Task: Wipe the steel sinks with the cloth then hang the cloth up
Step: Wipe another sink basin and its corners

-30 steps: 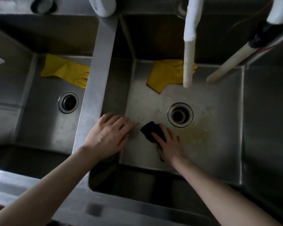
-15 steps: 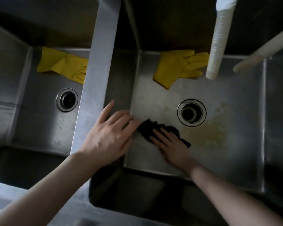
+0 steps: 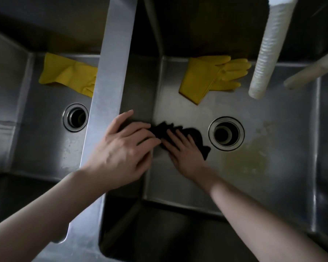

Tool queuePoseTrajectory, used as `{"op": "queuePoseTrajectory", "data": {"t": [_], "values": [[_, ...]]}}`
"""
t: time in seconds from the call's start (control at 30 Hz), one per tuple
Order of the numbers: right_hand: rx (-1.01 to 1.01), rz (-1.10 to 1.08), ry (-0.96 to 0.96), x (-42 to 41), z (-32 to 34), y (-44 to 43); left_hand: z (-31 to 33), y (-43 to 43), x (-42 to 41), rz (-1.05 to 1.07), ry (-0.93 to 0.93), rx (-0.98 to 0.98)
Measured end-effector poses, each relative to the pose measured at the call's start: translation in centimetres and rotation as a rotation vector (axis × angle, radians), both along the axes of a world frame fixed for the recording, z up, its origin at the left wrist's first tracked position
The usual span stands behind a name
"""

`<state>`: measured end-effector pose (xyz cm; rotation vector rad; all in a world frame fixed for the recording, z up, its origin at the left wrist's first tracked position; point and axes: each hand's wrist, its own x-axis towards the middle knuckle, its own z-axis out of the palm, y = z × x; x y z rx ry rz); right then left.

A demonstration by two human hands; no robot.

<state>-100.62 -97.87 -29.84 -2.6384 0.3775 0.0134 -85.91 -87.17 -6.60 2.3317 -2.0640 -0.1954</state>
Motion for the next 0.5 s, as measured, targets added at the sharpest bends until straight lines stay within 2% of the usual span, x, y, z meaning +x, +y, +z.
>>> {"op": "queuePoseTrajectory", "data": {"t": [0.13, 0.2, 0.3, 0.4, 0.5], "values": [[-0.023, 0.328, 0.025, -8.7, -0.1, 3.9, 0.1, 0.0, -0.1, 0.004, -0.014, 0.039], [-0.038, 0.394, 0.045, -10.4, -0.2, 3.1, 0.1, 0.0, -0.1, 0.012, -0.016, 0.041], [0.005, 0.195, 0.015, -7.7, -0.1, 0.1, 0.1, 0.0, -0.1, 0.019, -0.012, 0.031], [0.055, -0.058, 0.018, -1.2, 0.2, -4.3, 0.0, 0.0, 0.0, 0.019, -0.008, 0.026], [0.069, -0.153, 0.057, 4.7, 0.8, -7.4, 0.1, 0.0, -0.1, 0.021, -0.012, 0.031]]}}
